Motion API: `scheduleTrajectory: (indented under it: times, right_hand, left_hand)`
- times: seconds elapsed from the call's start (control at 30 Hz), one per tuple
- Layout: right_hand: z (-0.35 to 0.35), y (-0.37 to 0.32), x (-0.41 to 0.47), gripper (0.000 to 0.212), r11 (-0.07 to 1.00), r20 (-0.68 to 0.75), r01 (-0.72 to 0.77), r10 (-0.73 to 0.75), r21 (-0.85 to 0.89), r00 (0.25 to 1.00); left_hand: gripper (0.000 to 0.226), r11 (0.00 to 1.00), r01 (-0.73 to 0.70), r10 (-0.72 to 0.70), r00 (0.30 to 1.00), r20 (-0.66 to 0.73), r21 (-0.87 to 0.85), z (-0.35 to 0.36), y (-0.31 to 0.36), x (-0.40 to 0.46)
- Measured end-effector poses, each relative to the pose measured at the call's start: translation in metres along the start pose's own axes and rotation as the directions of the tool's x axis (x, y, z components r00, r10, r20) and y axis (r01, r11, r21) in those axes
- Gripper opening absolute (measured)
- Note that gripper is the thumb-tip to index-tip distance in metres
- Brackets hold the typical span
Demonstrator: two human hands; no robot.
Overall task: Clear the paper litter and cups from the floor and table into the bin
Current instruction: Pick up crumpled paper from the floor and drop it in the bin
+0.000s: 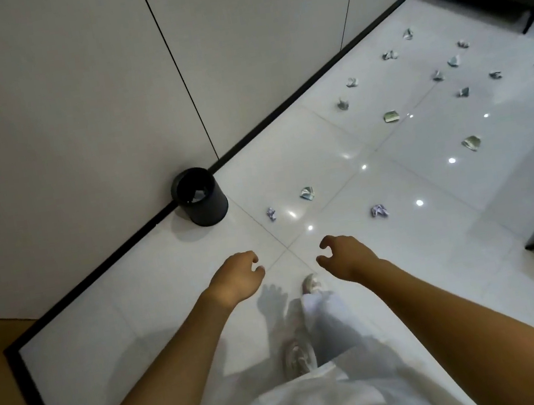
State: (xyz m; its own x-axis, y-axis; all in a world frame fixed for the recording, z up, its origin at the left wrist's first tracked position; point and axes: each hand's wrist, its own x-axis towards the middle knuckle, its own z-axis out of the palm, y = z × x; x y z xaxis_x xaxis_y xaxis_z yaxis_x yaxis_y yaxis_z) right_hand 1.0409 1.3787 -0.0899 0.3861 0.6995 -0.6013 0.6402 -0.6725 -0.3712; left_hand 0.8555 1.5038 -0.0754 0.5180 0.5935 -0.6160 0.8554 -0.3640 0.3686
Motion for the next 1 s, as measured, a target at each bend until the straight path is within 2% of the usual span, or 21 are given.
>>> scheduleTrajectory:
  times: [0.43, 0.57, 0.73, 1.0]
  right_hand:
    - [-0.129, -0.036, 0.206, 0.047, 0.999, 0.055, 0.024, -0.021, -0.046, 0.998]
    - [-0.152, -0.050, 0.247, 0.048, 0.999, 0.080, 0.034, -0.031, -0.037, 0.996]
    - [-0.153, -0.069, 0.286, 0.048, 0.999, 0.128, -0.030, 0.028, 0.018, 0.991]
    - [-0.109, -0.110, 0.334, 0.048, 0.947, 0.126, -0.240, 0.217, 0.215, 0.968]
  left_hand:
    - [0.040, 0.997, 0.081, -0.080, 0.997, 0.017, -0.002, -0.116, 0.042, 0.188]
    - [0.040, 0.995, 0.097, -0.095, 0.993, 0.070, -0.025, -0.137, 0.043, 0.225]
    - [0.040, 0.989, 0.136, -0.126, 0.982, 0.141, -0.064, -0.158, 0.022, 0.269]
    - [0.039, 0.998, 0.031, -0.045, 0.959, 0.278, 0.052, -0.186, -0.037, 0.333]
